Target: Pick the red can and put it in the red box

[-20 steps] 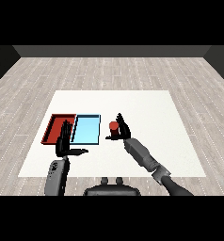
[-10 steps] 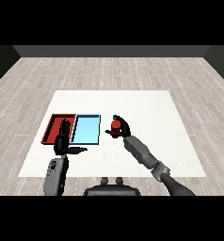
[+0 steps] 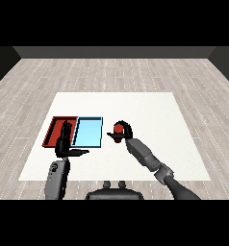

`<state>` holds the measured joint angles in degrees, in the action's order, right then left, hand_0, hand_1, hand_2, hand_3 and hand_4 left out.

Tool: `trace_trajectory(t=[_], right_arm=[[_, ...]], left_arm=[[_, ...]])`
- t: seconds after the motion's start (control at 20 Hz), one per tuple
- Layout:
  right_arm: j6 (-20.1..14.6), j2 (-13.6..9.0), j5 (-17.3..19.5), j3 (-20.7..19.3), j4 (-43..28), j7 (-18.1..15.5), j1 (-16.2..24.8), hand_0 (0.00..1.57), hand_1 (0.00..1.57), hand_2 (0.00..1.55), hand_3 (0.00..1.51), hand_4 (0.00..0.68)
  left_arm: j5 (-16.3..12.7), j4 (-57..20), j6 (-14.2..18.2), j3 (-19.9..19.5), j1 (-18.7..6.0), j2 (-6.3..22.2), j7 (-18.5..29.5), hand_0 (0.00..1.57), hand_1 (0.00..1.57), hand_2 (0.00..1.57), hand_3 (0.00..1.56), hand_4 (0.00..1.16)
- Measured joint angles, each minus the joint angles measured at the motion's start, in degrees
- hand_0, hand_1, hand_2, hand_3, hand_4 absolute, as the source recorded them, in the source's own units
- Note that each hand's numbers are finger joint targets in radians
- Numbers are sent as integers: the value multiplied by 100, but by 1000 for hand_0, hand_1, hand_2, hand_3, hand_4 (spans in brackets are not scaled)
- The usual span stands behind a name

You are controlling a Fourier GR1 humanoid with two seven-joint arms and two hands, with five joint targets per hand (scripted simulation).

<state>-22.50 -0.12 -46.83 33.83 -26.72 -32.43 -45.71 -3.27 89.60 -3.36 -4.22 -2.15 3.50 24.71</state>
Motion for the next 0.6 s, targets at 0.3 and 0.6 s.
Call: trace_trajectory(t=[0.3,0.6], right_arm=[[-100,-16,212,-171,-35,218,-47,1571,1571,1487,1427,582],[-135,-17,484,-401,-97,224,-56,1571,1571,1478,1407,598]], left_arm=[[62,46,61,39,8,-30,-1,0,0,0,0,0],[131,176,119,144,50,-86,-114,0,0,0,0,0]])
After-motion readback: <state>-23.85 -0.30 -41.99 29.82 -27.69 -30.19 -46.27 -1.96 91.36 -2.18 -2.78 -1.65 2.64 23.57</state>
